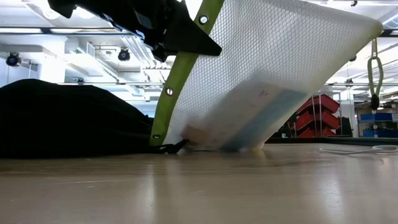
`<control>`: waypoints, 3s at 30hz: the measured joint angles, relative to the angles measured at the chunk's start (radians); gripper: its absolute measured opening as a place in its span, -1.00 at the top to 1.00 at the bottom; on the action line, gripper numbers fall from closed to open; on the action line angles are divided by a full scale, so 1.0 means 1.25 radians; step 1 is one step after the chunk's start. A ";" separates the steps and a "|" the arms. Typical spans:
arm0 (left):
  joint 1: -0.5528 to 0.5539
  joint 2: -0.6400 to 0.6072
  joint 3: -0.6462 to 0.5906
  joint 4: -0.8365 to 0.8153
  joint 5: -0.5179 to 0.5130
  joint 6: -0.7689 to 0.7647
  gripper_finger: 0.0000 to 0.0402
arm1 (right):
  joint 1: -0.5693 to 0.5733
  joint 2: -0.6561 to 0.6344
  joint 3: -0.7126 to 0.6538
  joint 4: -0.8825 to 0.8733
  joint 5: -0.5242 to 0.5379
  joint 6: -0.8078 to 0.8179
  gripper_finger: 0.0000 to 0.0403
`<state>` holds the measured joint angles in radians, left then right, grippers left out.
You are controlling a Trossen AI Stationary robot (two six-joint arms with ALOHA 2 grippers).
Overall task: Unpack backpack
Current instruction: Open the white zip bag
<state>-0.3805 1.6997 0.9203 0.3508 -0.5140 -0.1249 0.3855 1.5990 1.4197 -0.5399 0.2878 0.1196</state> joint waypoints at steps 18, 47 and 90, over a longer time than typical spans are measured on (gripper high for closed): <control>-0.099 0.000 0.000 -0.313 -0.039 -0.054 1.00 | -0.008 0.013 0.000 0.193 0.002 0.029 0.80; -0.190 -0.036 0.318 -1.001 0.121 -0.233 -0.06 | 0.158 0.305 -0.121 0.317 -0.197 0.203 0.08; -0.241 0.137 -0.173 -0.105 -0.049 -0.362 0.55 | 0.057 0.314 -0.126 0.067 -0.065 -0.009 1.00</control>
<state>-0.6815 1.8707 0.7035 0.2191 -0.5750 -0.5772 0.4564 1.9911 1.2619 -0.4560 0.2066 0.1079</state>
